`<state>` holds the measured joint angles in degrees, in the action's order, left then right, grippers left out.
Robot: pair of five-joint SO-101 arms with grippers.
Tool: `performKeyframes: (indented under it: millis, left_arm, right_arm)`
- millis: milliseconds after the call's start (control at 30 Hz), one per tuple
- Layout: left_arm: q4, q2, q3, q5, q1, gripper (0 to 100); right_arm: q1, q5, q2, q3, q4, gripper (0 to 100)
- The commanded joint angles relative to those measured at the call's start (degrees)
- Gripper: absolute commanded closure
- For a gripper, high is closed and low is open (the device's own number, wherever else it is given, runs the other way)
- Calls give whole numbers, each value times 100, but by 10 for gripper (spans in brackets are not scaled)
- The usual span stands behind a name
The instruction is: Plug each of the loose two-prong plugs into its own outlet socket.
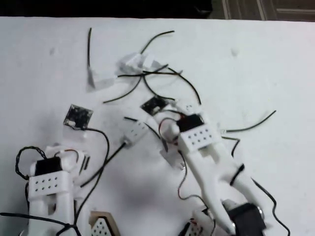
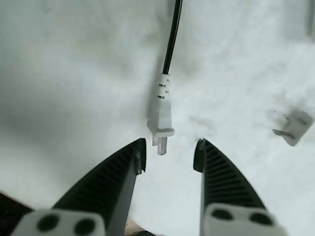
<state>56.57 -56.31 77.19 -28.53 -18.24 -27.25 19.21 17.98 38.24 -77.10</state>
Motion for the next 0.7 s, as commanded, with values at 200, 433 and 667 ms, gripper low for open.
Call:
performKeyframes:
  millis: [200,433,667]
  left_arm:
    - [-9,-119,-53,88,-22,836]
    - [-9,-119,-53,88,-31,837]
    - [-9,-119,-18,88,-40,838]
  right_arm:
    - [-171,18,-1314,-1011,-75,840]
    - [-145,18,-2308,-1345,-84,842]
    - [-22,53,-2519,-1415,-171,844]
